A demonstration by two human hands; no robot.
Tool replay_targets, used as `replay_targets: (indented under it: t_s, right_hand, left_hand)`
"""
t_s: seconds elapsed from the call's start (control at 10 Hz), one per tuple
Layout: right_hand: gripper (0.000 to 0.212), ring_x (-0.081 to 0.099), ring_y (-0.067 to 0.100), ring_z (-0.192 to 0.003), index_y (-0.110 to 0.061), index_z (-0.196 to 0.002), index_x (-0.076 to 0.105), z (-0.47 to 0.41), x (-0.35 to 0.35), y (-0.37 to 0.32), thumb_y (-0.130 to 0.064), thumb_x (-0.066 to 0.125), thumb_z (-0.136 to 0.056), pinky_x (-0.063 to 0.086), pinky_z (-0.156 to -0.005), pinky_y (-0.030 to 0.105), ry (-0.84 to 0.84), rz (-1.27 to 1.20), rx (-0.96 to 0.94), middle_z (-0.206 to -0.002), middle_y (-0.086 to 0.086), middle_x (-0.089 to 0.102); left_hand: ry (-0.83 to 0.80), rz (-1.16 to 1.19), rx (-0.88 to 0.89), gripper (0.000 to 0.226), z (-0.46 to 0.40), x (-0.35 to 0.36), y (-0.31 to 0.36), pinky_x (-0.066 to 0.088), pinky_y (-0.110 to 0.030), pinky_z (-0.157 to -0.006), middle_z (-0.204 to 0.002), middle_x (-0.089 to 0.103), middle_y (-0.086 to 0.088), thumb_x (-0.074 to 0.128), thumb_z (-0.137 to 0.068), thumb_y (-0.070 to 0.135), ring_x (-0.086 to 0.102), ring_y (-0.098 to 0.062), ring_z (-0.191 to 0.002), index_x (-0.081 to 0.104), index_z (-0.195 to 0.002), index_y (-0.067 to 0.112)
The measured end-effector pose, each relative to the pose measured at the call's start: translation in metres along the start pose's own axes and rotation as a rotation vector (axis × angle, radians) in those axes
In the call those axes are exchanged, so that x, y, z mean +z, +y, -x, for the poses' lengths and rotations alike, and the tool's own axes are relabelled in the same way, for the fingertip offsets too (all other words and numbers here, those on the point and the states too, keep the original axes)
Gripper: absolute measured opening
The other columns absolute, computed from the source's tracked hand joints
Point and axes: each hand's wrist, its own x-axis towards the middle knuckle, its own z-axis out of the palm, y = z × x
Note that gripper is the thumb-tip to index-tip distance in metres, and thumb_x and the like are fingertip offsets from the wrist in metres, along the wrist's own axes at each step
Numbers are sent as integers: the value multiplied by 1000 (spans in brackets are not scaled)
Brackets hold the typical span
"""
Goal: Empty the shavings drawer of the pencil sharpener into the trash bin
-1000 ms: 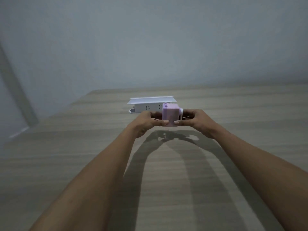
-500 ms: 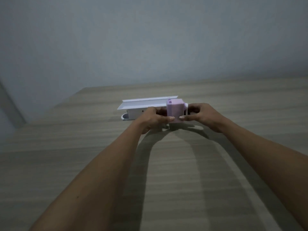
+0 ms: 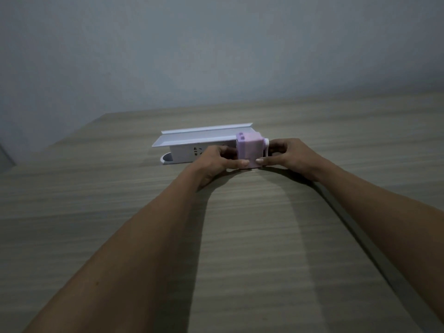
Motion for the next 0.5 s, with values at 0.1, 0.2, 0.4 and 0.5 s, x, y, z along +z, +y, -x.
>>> replay_targets:
  t_s: [0.1,0.2,0.4,0.5]
  right_hand:
    - [52,73,18,-105,-3,-124,72,3,2,-6,-7,87,-75,57,-81,13,-10,32,22,-112,8,78]
    - [60,72,21,-111,-3,-127,69,8,2,-12,-9,90,-71,56,-95,26,-32,72,66,-116,8,76]
    - [83,63,36,-122,10,-134,55,31,6,-33,-31,91,-72,48,-107,49,85,218,160,-132,23,64]
    - [67,66,37,-100,17,-115,63,55,10,-56,-42,77,-86,52,-87,41,214,316,133,-104,21,71]
  left_hand:
    - [22,-12,-8,58,4,2,2,55,-41,-101,-111,78,-10,92,-69,20,71,-30,-111,72,-121,4]
    - [36,-34,-2,66,13,0,5,55,-38,-98,-118,75,-12,92,-69,20,70,-29,-110,67,-128,2]
    - [149,-11,-2,69,59,-7,23,54,-13,-66,-107,60,-6,84,-79,8,62,-15,-92,51,-139,-4]
    - [222,-80,13,65,93,-12,40,49,-18,-75,-117,54,-10,80,-85,16,56,-19,-103,51,-141,-2]
